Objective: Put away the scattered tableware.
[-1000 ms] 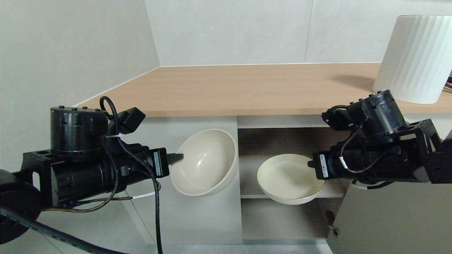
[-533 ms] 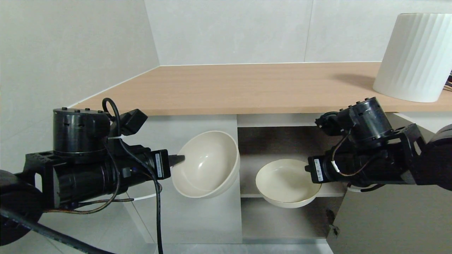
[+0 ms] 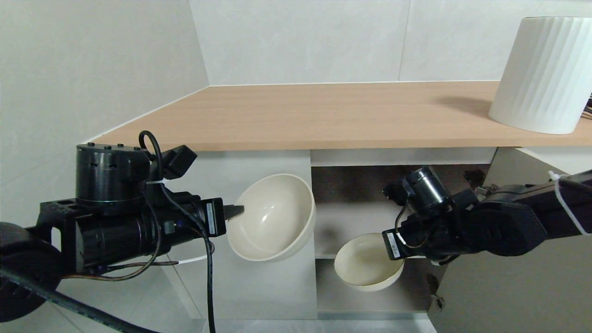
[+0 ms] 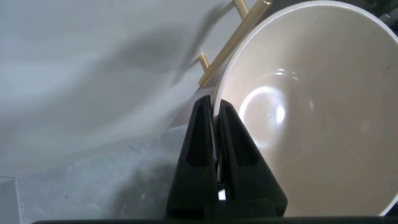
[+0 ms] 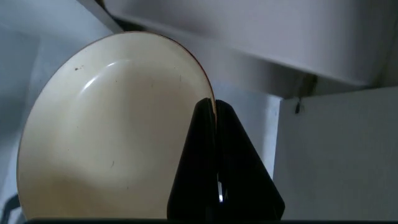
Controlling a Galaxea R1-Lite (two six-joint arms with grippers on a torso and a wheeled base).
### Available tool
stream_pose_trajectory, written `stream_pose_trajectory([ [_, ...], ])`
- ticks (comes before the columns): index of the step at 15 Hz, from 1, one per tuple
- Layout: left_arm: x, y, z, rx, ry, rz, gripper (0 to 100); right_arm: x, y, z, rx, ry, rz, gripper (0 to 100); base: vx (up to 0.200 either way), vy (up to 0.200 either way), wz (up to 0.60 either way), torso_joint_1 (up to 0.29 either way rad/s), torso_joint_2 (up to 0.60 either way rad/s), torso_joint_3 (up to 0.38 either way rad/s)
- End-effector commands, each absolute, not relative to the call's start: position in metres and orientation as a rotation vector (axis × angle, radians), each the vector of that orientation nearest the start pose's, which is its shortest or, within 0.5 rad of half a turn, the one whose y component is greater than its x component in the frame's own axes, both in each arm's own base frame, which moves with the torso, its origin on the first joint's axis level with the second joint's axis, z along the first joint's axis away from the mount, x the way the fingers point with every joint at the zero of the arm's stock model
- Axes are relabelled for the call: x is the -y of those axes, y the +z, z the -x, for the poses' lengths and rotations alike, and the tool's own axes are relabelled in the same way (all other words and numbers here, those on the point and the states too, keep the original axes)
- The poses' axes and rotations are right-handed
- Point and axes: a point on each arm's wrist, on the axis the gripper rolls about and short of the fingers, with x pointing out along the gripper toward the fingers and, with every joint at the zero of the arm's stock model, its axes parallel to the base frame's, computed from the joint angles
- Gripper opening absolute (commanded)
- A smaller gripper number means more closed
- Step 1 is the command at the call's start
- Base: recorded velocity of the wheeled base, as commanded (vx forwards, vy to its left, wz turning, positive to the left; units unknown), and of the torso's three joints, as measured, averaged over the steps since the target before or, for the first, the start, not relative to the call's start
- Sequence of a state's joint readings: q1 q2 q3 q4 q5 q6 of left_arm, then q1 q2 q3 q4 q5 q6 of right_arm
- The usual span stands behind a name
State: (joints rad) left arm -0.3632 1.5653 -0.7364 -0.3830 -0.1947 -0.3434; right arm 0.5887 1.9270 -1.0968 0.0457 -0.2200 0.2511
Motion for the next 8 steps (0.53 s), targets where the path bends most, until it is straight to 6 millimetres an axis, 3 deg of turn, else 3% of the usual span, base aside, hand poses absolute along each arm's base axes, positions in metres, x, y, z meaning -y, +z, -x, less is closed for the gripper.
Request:
stream_pose_trajectory([
  [1,0.098,0.178,-0.246,-0.541,-0.465,0.291,0,-0.192,0.095,-0.308,-0.886,0.213,0.12,0,0.0,0.0,0.0,0.0,0.0,0.0],
  [3,0.098,0.178,-0.246,-0.538,-0.467,0.291,0,-0.189,0.076,-0.33,-0.845,0.178,0.072,0,0.0,0.0,0.0,0.0,0.0,0.0],
  [8,0.1,0.178,-0.245,-0.543,-0.473,0.289,0,-0.188,0.051,-0.372,-0.768,0.082,-0.126,0,0.0,0.0,0.0,0.0,0.0,0.0],
])
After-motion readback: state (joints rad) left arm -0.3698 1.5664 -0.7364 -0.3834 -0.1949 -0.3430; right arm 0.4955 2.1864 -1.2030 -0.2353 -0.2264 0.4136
